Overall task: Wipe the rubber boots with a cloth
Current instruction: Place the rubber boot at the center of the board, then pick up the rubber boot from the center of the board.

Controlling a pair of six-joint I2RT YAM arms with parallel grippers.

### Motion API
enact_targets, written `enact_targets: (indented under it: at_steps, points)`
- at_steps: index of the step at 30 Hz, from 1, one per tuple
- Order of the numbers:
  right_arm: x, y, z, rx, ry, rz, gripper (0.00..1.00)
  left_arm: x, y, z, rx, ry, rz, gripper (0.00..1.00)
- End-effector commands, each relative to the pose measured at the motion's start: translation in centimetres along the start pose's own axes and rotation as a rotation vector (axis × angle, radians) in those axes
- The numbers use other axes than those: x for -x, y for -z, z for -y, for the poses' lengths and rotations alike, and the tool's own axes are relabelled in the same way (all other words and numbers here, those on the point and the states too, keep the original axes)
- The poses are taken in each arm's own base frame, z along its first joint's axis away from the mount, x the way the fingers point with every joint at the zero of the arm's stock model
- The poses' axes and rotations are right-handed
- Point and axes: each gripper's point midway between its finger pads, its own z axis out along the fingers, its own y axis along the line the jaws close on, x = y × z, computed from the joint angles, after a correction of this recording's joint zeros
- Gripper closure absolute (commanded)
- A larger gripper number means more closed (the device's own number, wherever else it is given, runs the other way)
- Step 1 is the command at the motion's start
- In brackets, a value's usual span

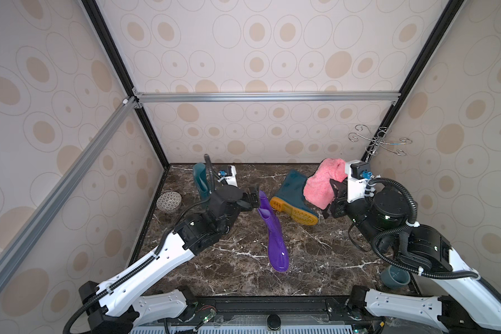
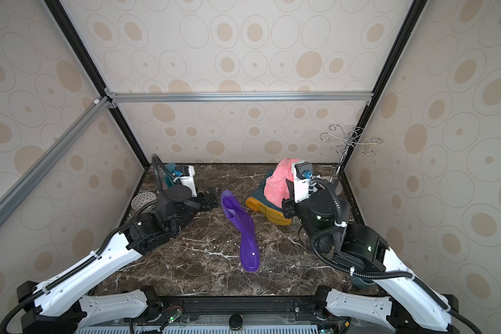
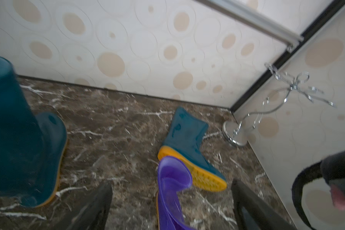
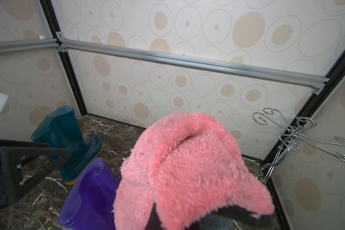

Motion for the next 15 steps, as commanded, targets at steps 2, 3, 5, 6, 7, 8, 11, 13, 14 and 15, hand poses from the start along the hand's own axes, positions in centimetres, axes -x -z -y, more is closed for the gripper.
enact_targets:
  at_steps: [2, 3, 5, 6, 7, 8, 11, 13, 14, 15]
  points:
    - [-0.6, 0.6, 1.0, -0.019, -0.02, -0.014, 1.0, -4.2, -0.1, 2.1, -0.014, 0.007, -0.121, 0.04]
    - [-0.7, 0.6, 1.0, -0.019, -0.017, -0.017, 1.0, -4.8, -0.3, 2.5, -0.02, 0.003, -0.133, 0.03]
    - [-0.9, 0.7, 1.1, -0.016, -0.018, -0.02, 1.0, -6.4, -1.0, 3.2, -0.036, -0.005, -0.178, 0.03]
    - [-0.8, 0.8, 1.1, -0.013, -0.02, -0.018, 1.0, -7.0, -1.4, 3.2, -0.027, -0.011, -0.194, 0.03]
    - [-0.7, 0.8, 1.1, -0.011, -0.024, -0.016, 1.0, -7.4, -1.5, 3.3, -0.024, -0.017, -0.206, 0.03]
    - [-0.7, 0.9, 1.1, -0.01, -0.024, -0.015, 1.0, -7.6, -1.7, 3.3, -0.019, -0.022, -0.215, 0.04]
    - [-0.6, 1.0, 1.4, -0.019, -0.019, -0.013, 1.0, -8.0, -1.8, 2.8, -0.007, -0.039, -0.218, 0.14]
    - [-0.7, 1.0, 1.4, -0.02, -0.016, -0.014, 1.0, -8.6, -2.0, 2.6, 0.002, -0.059, -0.226, 0.3]
    - [-0.8, 1.0, 1.3, -0.019, -0.015, -0.015, 1.0, -8.9, -2.2, 2.4, 0.008, -0.066, -0.231, 0.38]
    - [-0.7, 1.0, 1.3, -0.017, -0.016, -0.013, 1.0, -9.1, -2.4, 2.3, 0.012, -0.074, -0.232, 0.46]
